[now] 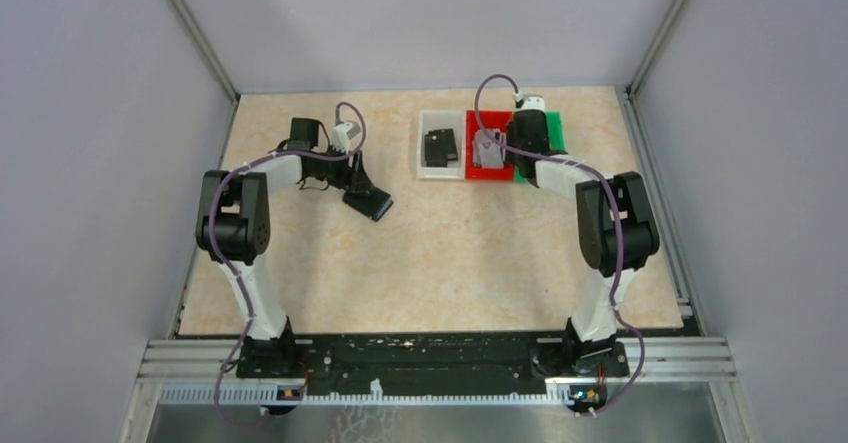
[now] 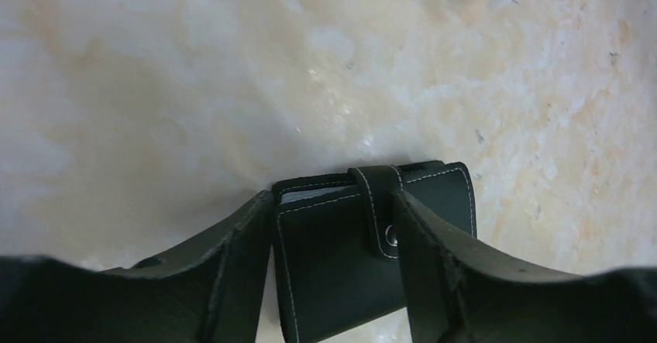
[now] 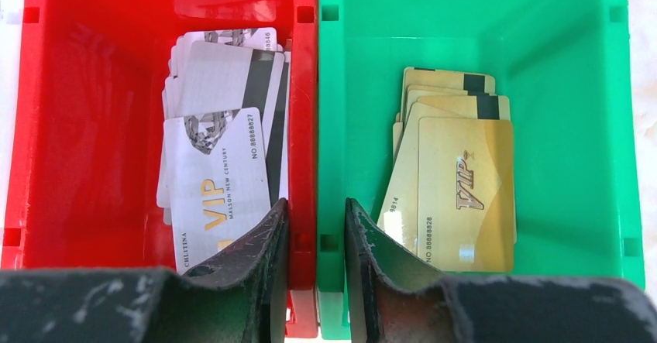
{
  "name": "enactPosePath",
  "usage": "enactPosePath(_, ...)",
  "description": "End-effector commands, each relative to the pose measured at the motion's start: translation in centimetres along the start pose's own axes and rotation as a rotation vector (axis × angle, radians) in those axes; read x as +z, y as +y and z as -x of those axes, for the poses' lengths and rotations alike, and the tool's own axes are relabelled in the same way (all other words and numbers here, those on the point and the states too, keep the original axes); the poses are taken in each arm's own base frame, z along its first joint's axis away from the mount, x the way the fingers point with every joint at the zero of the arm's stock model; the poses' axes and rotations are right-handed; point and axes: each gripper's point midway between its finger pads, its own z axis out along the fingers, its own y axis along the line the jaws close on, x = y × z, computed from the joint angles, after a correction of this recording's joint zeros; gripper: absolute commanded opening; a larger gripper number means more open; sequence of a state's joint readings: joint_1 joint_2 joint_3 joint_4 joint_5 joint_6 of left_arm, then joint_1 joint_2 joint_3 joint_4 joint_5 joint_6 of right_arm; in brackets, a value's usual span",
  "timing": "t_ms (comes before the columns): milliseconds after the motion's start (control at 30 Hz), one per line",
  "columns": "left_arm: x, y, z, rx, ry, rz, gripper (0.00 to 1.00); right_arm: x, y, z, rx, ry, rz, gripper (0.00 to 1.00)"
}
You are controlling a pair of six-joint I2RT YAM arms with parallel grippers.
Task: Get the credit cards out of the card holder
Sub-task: Move the storage box to the center of the board.
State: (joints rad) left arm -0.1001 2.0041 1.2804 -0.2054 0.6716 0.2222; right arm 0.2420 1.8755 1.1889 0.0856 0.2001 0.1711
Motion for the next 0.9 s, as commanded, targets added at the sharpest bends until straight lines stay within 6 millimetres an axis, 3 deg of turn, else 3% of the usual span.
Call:
enactPosePath(0,-0.9,-3.6,-3.2,0.019,0.073,-0.075,0.59,-2.7,2.6,1.6,0.036,-0.069,0.048,0.10)
enactPosePath(200,-1.7,-6.6,-5.5,0.047,0.111,-0.123,0.42,-4.8,3.9,0.0,0.064,-0.060,0.048,0.08)
enactPosePath(600,-4.2,-12.1,-7.6,0.059,0.136,-0.209,0.28,-9.1,7.1,-5.4,0.086,-0.007,0.089,0.02)
enactPosePath(867,-5.1,-14.0,-10.1,0.095,0.175,-0.253,0.17,-11.6,8.2,-8.1,0.128,-0.006,0.078,0.02)
